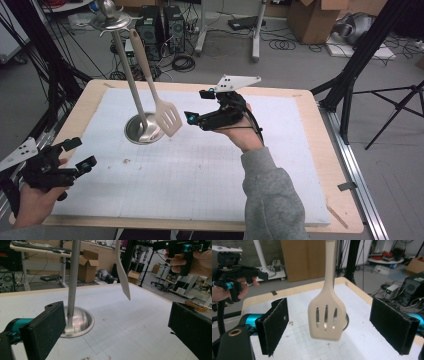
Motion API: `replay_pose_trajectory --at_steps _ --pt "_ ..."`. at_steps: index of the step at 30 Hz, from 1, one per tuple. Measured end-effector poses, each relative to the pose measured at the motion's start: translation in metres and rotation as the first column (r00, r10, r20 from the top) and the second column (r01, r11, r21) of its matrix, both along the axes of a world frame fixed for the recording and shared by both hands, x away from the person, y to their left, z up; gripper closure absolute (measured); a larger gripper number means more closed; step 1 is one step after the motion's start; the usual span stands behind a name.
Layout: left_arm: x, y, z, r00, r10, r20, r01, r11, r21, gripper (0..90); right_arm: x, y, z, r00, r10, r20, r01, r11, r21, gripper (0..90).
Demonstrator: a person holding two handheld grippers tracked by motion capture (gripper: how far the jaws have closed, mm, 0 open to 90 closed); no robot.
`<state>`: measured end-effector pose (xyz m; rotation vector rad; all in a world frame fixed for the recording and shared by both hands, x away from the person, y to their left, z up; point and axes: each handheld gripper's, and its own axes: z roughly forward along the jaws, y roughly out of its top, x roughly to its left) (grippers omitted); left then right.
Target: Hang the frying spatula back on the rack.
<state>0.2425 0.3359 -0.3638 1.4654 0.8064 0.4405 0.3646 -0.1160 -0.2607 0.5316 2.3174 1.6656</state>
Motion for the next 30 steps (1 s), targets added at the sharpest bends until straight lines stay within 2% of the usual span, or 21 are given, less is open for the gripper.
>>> replay_pose_trajectory --at_steps 10,17,30 --pt "0.001 -0.003 0.0 1.0 0.002 0.002 -0.002 1.0 0.0 1.8 -0.009 -0.019 -0.01 1.0 0.001 0.004 -0.001 0.999 0.041 14.0" --pt "0.004 -0.004 -0.001 1.0 0.002 -0.003 -0.002 1.0 0.005 1.8 -0.012 -0.031 -0.02 1.0 0.003 -0.008 -0.003 0.999 0.053 14.0" --pt "0.003 -0.006 -0.001 1.0 -0.004 -0.002 0.004 0.9999 0.016 1.8 -0.024 -0.06 -0.041 0.9989 -0.044 -0.019 0.045 0.996 0.073 13.9"
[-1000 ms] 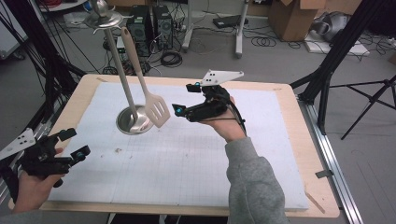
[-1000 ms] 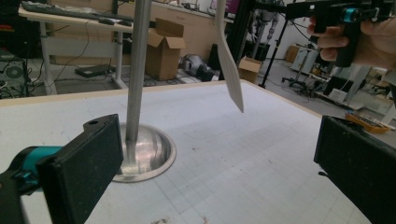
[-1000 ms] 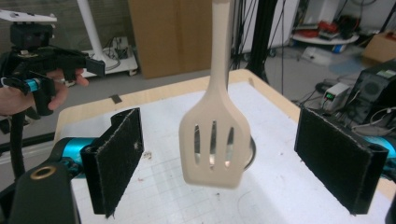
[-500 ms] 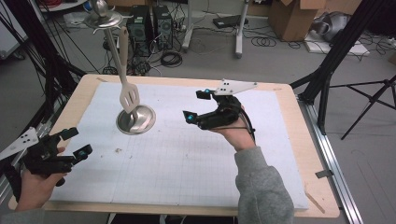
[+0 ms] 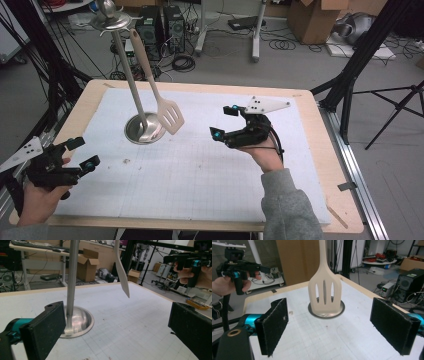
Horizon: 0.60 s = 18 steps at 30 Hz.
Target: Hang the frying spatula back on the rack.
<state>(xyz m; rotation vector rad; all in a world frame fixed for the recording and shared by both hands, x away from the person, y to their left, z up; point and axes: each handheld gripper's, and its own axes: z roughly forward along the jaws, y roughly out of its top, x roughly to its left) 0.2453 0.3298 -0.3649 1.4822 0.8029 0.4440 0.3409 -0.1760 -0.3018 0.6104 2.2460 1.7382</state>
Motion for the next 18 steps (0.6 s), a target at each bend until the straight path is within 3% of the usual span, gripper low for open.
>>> replay_pose_trajectory --at_steps 14,18 --pt "0.007 -0.003 0.0 0.9998 -0.003 0.021 0.003 0.9999 0.01 1.7 -0.018 -0.041 -0.024 0.9971 -0.074 0.019 0.073 0.996 0.047 12.1" --pt "0.01 -0.005 0.0 0.9998 -0.008 0.018 0.008 0.9999 0.012 1.7 -0.022 -0.054 -0.031 0.9959 -0.091 0.004 0.09 0.995 0.051 11.8"
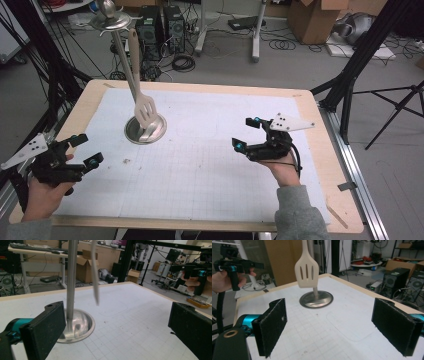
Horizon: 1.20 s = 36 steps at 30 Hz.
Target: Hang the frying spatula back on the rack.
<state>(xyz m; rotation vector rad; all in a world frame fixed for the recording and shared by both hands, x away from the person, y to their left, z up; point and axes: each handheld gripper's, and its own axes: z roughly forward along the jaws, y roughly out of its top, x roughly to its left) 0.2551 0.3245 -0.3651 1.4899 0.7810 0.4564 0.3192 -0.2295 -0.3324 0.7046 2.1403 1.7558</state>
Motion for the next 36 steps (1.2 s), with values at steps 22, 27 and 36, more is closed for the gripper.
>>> replay_pose_trajectory --at_steps 22,27,36 --pt "0.006 -0.003 -0.005 0.9998 0.003 -0.018 -0.002 0.9998 0.019 1.8 -0.027 -0.044 -0.021 0.9935 -0.111 0.027 0.11 0.993 0.035 11.7" --pt "0.006 -0.003 -0.008 0.9995 0.016 -0.025 -0.016 0.9996 0.024 1.8 -0.032 -0.057 -0.034 0.9883 -0.152 0.012 0.152 0.988 0.025 11.8" --pt "0.005 -0.005 -0.012 0.9993 0.026 -0.027 -0.024 0.9982 0.054 1.8 -0.044 -0.091 -0.049 0.9732 -0.229 -0.02 0.23 0.97 0.073 11.7"
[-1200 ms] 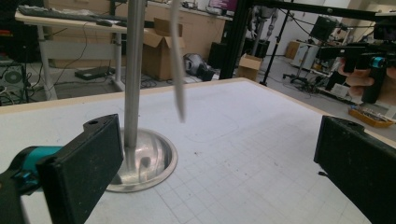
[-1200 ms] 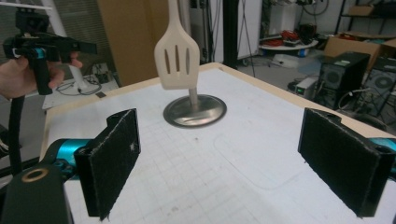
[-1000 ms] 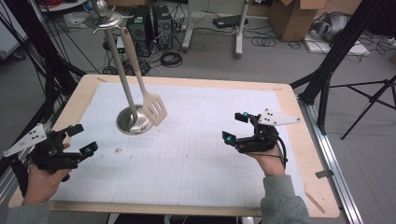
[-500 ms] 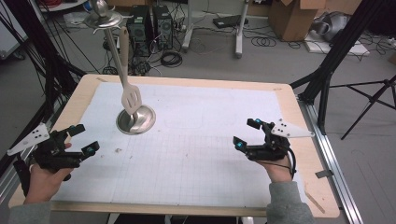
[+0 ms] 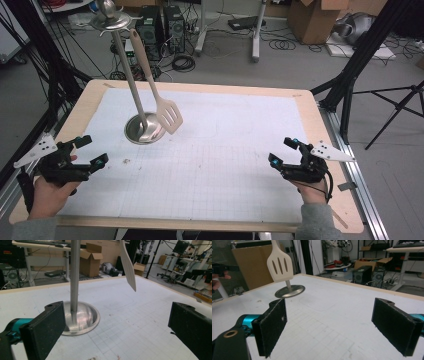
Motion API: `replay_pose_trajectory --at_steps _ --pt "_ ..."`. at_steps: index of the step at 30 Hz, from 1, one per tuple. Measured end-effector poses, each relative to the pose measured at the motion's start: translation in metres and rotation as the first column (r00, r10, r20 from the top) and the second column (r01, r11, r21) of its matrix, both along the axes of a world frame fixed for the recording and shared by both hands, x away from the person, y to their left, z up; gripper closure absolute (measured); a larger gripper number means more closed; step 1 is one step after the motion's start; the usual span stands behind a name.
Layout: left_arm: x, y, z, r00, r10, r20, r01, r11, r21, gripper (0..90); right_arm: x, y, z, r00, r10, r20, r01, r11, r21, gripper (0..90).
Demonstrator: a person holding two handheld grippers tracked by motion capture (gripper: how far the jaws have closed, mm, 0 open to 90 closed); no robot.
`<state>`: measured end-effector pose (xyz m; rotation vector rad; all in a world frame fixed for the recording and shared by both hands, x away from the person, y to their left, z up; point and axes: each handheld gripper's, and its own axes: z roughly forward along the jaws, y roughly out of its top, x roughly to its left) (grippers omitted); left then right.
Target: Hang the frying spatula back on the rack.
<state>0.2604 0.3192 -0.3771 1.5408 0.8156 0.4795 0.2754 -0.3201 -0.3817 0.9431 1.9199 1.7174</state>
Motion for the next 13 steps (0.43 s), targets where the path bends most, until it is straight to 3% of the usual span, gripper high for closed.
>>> replay_pose_trajectory --at_steps 7,10,13 --pt "0.0 0.0 -0.004 0.9997 0.023 -0.001 -0.023 0.9997 0.008 1.7 -0.009 -0.015 -0.009 0.9987 -0.051 -0.007 0.05 0.998 -0.035 11.8" --pt "-0.001 0.0 -0.005 0.9995 0.03 -0.004 -0.03 0.9995 0.006 1.7 -0.011 -0.021 -0.01 0.9972 -0.075 -0.005 0.075 0.997 -0.011 11.8" --pt "-0.002 0.001 -0.006 0.9994 0.035 -0.007 -0.035 0.9993 0.012 1.8 -0.01 -0.022 -0.01 0.9982 -0.059 0.001 0.059 0.998 0.018 11.8"
